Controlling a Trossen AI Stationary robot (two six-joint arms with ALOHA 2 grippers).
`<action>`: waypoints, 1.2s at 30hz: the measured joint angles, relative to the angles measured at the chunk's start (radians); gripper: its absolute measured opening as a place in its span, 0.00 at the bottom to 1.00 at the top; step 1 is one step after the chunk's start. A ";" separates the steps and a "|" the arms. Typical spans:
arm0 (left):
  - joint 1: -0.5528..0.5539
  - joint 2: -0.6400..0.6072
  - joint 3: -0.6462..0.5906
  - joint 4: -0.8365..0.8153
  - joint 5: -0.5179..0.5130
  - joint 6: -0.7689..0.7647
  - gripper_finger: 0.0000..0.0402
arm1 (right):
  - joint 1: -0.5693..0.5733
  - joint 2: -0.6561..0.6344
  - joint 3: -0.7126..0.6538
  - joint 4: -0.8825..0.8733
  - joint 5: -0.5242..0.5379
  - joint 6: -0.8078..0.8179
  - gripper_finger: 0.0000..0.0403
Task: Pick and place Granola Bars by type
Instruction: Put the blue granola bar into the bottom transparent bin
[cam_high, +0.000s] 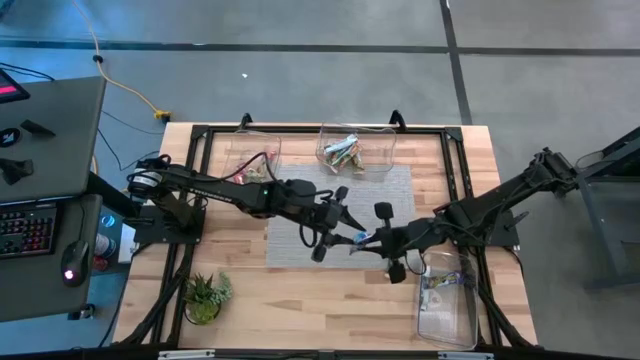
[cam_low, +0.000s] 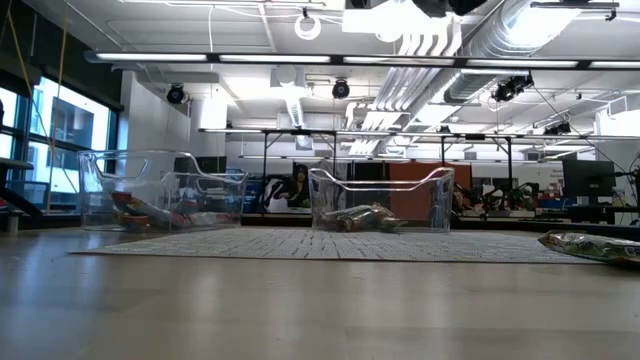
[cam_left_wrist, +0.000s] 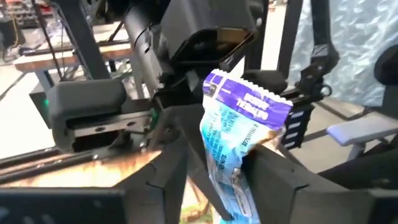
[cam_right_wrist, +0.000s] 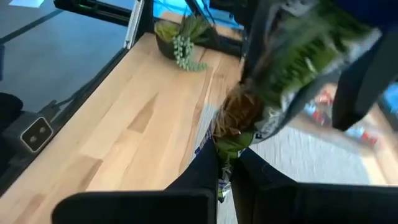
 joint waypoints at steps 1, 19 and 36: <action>0.000 0.000 0.000 -0.005 0.001 0.000 0.39 | 0.000 0.000 0.000 -0.014 0.001 0.021 0.01; 0.000 0.003 -0.001 -0.221 -0.014 -0.063 0.50 | 0.153 -0.014 0.012 -0.510 -0.347 0.609 0.00; 0.000 0.099 0.000 -0.145 -0.067 -0.169 0.50 | 0.616 -0.014 -0.005 -0.804 -0.579 1.390 0.00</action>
